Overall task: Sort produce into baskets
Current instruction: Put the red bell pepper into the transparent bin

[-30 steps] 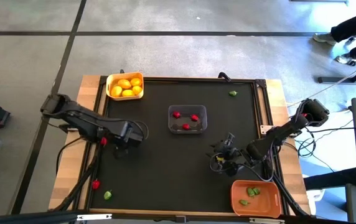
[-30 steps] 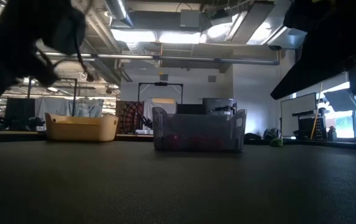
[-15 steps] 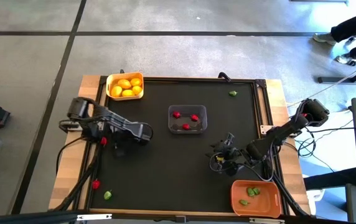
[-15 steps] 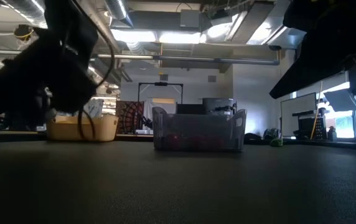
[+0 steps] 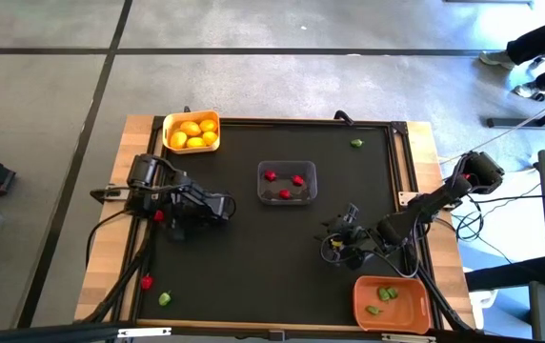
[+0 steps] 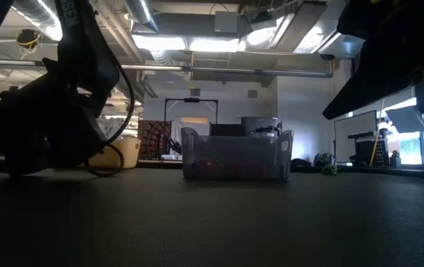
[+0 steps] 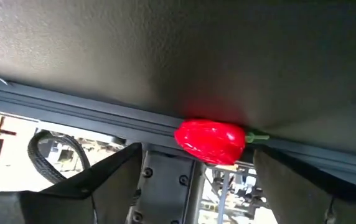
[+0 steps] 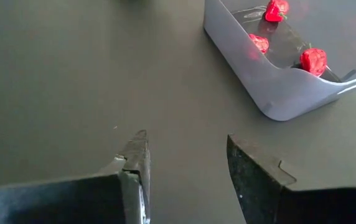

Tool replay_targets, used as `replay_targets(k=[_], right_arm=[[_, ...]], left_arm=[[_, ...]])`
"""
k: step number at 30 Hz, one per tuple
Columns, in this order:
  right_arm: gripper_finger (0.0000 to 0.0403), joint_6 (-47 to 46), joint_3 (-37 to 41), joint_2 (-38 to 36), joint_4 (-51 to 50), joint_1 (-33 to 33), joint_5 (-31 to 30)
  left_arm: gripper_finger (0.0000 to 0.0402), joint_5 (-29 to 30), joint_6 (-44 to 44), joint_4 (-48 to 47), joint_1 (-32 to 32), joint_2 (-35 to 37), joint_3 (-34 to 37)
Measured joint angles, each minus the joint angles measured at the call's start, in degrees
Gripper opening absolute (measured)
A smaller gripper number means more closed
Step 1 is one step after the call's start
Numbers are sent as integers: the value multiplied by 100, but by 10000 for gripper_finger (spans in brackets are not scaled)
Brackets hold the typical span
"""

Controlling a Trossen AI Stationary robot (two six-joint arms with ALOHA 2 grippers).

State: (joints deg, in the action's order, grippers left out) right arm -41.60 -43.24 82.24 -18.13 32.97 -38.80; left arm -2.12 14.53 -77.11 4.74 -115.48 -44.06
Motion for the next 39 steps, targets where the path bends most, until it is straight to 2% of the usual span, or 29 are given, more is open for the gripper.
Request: replay_targets(k=[5,16,21,25,32,39], right_arm=[[151,-2,0,2,0,0,21],[151,-9,0,2,2,7,95],[151,-9,0,4,2,4,95],[151,-6,0,4,-3,4,95],[151,26,2,7,-5,4,93],[151,35,2,7,-2,0,93]], left_arm=[[275,36,-165,29,-3,20,38],[119,43,-160,58,17,20,51],[68,46,-155,-5,21,47,-31],[46,58,-169,25,30,357,-178],[30,112,78,-40,26,1096,-357],[17,136,302,-282,23,1744,-893]])
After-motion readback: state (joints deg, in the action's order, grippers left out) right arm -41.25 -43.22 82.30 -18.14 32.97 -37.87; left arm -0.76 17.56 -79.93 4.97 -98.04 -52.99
